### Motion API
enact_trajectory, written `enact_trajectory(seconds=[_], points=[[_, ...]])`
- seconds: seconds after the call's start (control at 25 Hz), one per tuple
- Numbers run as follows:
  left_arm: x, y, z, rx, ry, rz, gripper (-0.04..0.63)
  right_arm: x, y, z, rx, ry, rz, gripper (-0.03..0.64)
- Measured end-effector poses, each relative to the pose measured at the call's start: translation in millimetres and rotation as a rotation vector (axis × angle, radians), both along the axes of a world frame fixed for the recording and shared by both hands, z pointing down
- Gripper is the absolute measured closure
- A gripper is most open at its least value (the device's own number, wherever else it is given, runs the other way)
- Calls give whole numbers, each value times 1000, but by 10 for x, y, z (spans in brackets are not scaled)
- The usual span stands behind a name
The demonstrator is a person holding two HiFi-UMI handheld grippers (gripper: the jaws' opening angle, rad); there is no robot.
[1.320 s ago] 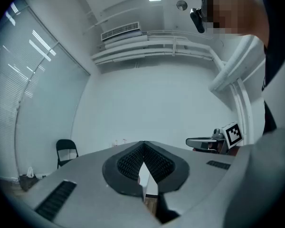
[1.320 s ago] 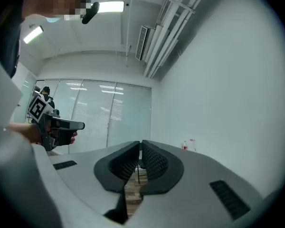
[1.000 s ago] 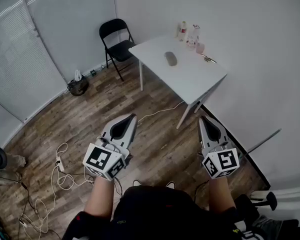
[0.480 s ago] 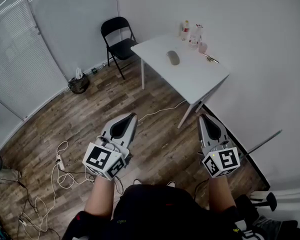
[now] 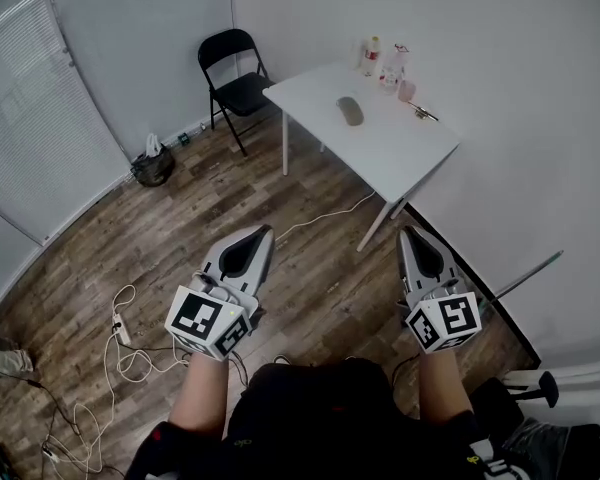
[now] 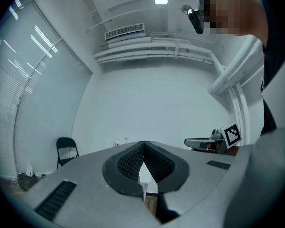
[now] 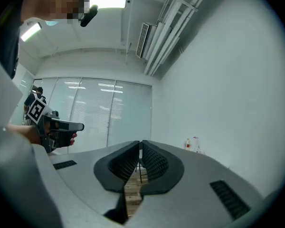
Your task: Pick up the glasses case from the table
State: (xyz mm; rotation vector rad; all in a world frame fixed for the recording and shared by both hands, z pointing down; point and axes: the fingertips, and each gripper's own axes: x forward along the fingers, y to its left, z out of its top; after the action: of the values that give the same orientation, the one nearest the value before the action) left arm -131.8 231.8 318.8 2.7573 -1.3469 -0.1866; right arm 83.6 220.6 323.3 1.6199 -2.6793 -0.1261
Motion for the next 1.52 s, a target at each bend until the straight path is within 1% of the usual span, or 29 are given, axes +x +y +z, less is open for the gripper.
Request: enact_trajectory(seconds=[0.24,0.44,0.68,0.84,0.96,1.2,1.4,1.52], points=[[-181,-42,160,-21,1,27,575,-196,28,157,-35,25,17,583],[-198,-219,186,-23,1,36,575,-213,-156,187,-39,24,13,582],[-154,-556,204,-30,-23,14,575,-185,-614,234,-49,9,-13,583],[-115,-961,207,-34,-49,-10,575,-162,-1077,265,-57,-14,-41,583],[11,-1278,179,-38,-58,-34,575,-51,-1410,280,-67,-28,-64,581],[354,-1883,91,-34,-61,-78,575,314,-2081,257,-71,-37,-94,583],[826,-2352,58,-41,-68,-89,575,752,-2550,322,-95,-58,-117,582],[1080,-2589,85,-51,-80,-102,575,920,-2746,427,-115,-66,-152,581]])
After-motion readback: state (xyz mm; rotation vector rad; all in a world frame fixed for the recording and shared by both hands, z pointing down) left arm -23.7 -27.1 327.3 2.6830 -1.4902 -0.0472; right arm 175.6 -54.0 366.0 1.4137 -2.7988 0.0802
